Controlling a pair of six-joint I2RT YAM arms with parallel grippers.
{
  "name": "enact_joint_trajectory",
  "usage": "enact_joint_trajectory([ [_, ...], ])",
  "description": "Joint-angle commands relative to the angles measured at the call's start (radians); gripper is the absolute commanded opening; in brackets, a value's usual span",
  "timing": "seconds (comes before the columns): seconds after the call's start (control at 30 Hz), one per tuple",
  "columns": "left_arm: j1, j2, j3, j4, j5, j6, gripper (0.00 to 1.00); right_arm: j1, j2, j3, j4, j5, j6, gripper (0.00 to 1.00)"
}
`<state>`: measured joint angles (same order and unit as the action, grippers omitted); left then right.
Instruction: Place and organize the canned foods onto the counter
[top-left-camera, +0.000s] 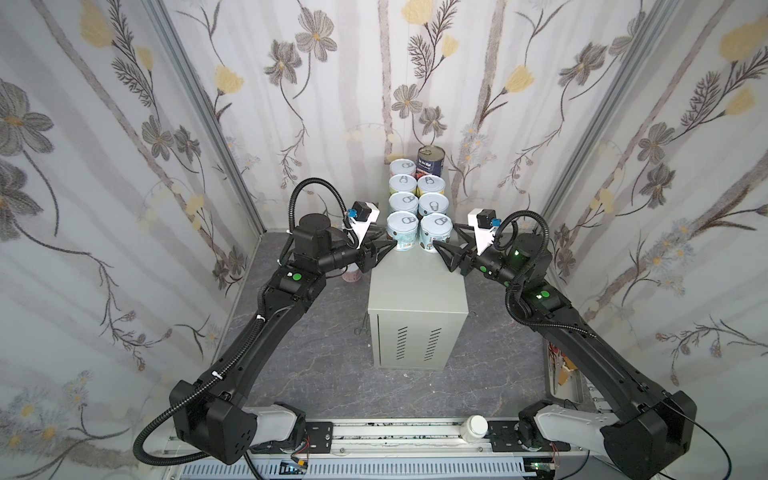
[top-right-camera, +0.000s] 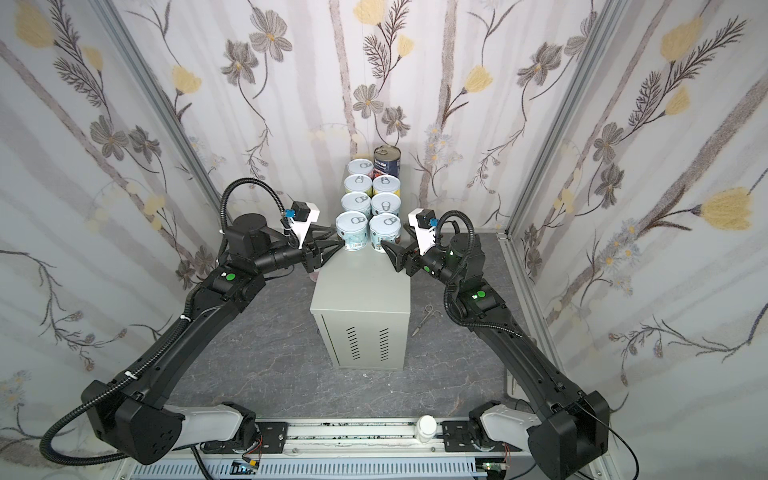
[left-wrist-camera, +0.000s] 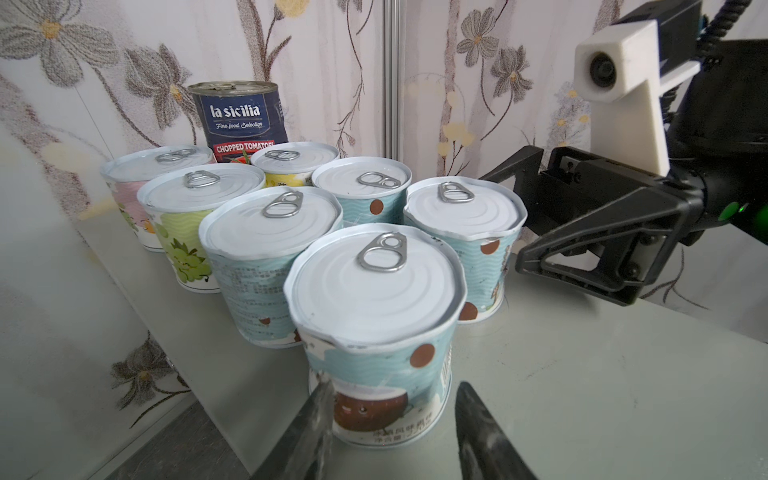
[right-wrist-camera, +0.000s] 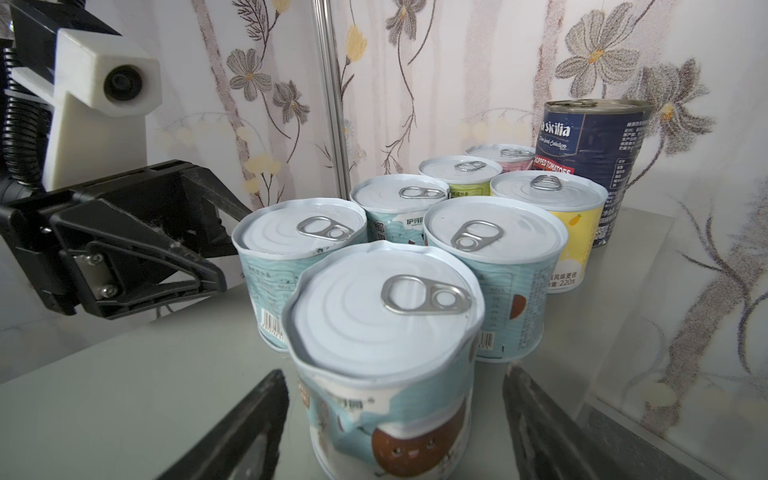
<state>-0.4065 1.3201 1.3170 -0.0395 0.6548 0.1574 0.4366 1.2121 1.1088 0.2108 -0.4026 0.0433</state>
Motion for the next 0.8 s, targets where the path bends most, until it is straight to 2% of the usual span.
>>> enact_joint_trajectory([
  [0.0,-0.002,0.006,0.014,0.014,0.025,0.001,0.48,0.001,0.004,0.011,0.029,0.02,-0.014,0.81],
  [0.77,-0.008,0.024,0.031,-0.003,0.031,0.004,0.48,0.001,0.027,0.016,0.033,0.032,-0.014,0.78],
])
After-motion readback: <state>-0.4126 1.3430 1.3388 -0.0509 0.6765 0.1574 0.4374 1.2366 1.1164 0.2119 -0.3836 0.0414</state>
